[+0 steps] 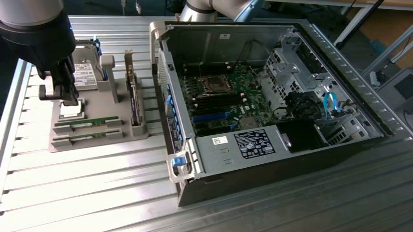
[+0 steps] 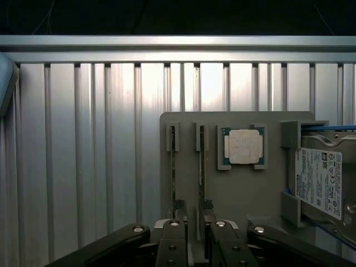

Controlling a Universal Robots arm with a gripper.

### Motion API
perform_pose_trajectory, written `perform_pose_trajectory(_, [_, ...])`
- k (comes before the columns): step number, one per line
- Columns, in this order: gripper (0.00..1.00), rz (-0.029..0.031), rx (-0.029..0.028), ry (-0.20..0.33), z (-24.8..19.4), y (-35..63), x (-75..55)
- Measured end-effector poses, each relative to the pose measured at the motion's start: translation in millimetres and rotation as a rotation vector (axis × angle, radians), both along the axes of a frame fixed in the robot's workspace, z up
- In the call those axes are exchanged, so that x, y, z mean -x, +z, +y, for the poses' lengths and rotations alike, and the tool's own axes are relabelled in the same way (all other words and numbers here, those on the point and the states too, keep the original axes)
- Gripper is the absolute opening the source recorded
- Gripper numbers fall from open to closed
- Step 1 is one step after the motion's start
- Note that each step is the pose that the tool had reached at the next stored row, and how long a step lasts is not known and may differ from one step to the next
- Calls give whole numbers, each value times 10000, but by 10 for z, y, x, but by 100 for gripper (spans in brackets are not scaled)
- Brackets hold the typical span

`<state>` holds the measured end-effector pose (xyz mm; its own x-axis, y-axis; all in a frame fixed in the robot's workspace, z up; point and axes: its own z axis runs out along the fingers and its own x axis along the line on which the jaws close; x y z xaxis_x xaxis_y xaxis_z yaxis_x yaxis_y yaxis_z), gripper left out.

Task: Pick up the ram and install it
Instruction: 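Pick up the ram and move it above insertion slot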

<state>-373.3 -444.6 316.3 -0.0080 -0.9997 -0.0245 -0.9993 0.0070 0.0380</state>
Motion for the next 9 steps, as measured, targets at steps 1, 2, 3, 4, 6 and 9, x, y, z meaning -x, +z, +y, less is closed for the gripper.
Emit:
perform_pose_trajectory(1, [24, -2, -1, 0, 0, -5, 0])
perform_pose_trajectory(2, [24, -3, -2, 0, 0, -14, 0])
perform_pose_trajectory(3, [24, -1, 0, 0, 0, -22, 0])
perform_pose_trajectory(4, [24, 0, 0, 0, 0, -33, 0])
perform_pose_trajectory(6, [24, -1, 0, 0, 0, -72, 0])
perform_pose_trajectory(9, [24, 0, 0, 0, -1, -119, 0])
